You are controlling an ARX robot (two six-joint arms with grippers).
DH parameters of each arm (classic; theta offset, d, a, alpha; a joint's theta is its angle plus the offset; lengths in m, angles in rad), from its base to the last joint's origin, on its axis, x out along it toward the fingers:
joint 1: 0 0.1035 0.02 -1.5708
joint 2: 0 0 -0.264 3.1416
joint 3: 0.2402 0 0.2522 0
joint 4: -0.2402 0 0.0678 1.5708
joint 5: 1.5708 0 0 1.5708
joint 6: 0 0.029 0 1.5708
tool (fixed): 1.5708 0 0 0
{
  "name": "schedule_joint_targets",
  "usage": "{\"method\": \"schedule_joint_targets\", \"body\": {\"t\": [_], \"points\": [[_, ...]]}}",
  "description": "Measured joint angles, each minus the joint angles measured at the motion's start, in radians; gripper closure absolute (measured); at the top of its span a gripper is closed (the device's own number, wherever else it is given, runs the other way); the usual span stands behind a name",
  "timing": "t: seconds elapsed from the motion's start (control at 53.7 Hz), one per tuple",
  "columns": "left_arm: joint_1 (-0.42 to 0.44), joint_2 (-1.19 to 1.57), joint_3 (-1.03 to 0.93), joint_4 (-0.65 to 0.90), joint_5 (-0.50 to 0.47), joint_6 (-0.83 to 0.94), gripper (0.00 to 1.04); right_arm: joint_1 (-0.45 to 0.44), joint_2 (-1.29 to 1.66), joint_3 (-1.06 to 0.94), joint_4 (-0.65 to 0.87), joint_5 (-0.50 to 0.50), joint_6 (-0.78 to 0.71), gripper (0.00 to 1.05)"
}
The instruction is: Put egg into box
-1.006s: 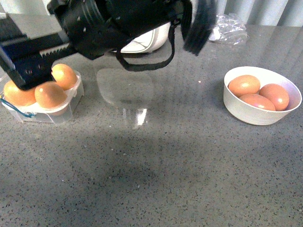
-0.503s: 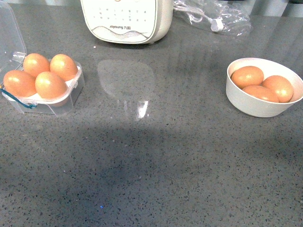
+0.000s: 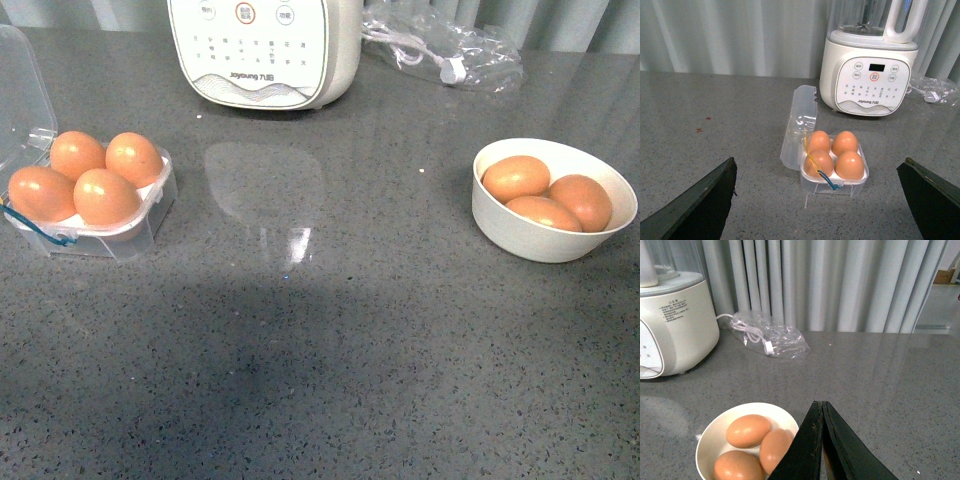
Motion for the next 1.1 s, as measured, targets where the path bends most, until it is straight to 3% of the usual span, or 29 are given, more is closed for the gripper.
{"method": "schedule_joint_targets", "body": {"t": [0.149,0.466,1.099], "points": [[0.0,0.0,0.0,0.0,0.0,0.0,0.07,-0.033,-0.058,-0.069,0.023,-0.034,0.0,1.02],[0.0,0.0,0.0,0.0,0.0,0.0,0.07,-0.148,-0.311,-0.13,-0.18,-0.142,0.0,1.02],[0.0,0.0,0.0,0.0,0.0,0.0,0.07,-0.15,-0.762,-0.145,-0.593,-0.148,0.0,1.02]]}}
